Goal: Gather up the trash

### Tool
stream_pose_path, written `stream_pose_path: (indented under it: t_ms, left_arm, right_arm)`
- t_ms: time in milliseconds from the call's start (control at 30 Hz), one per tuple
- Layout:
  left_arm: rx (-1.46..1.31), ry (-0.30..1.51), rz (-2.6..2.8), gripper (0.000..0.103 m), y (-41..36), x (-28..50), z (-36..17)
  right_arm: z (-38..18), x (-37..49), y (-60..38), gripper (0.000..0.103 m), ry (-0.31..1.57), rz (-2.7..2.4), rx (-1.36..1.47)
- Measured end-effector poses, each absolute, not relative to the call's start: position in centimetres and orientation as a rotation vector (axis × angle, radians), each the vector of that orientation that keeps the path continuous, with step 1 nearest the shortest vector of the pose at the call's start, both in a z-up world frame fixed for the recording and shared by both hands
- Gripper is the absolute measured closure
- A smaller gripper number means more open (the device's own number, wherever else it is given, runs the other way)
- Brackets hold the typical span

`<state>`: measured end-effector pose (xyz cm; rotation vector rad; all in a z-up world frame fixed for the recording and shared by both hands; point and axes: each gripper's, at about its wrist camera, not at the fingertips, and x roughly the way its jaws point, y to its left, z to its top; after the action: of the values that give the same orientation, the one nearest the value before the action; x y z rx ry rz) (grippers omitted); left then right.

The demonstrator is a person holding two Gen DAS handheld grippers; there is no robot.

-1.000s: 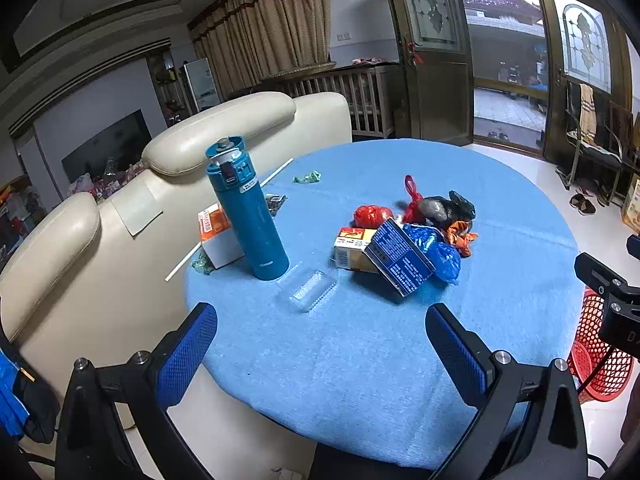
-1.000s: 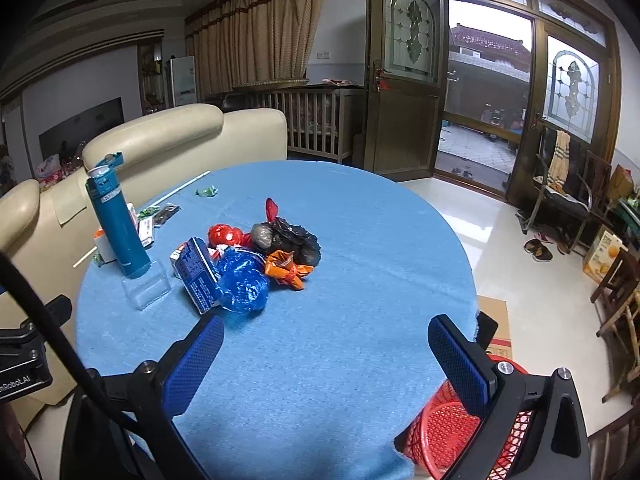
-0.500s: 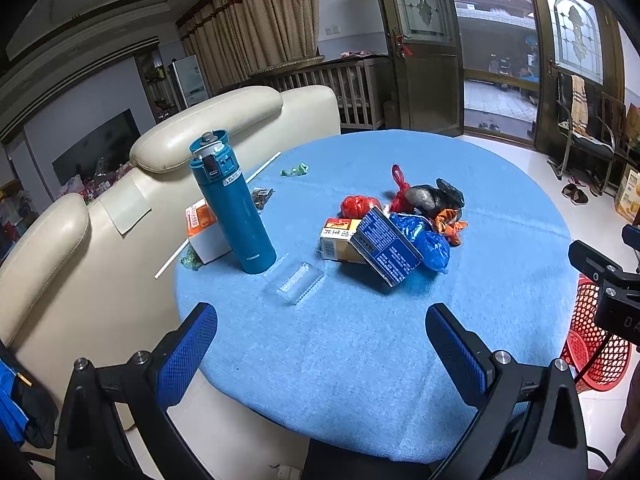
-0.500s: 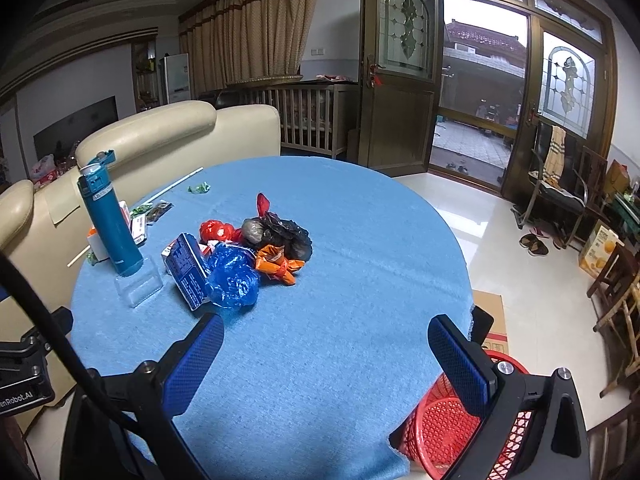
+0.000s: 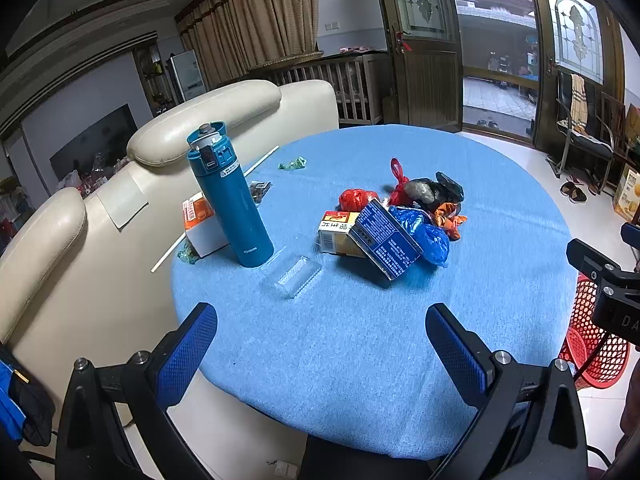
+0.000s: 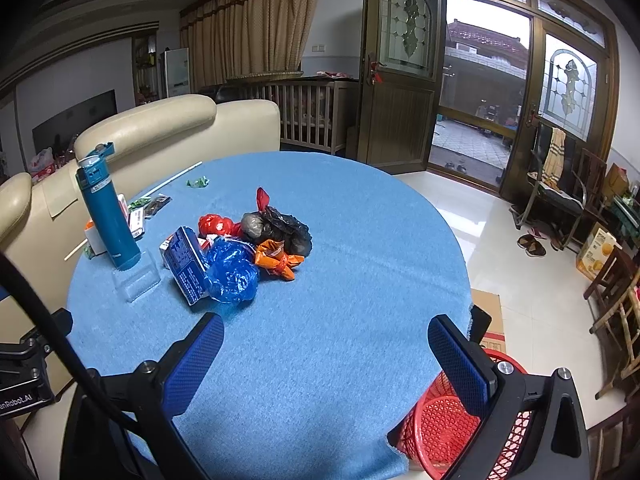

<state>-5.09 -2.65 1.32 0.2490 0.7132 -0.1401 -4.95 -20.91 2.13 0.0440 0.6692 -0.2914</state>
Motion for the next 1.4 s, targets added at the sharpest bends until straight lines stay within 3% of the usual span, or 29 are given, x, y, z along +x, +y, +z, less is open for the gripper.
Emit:
stream_pose_path:
  t_ms: [767,1400]
  left_arm:
    - [0.24,0.743,-0.14,0.0,-2.3,-4.4,0.4]
    - [0.157,0.823,0.099,0.0,8.3,1.4,-3.1]
  right_arm:
    - [1.2,-4.4,-21.1,0.0,0.691,-0.284,0.054]
    - [-2.0,3.1,-19.7,0.0,0.785,0.095,0.266]
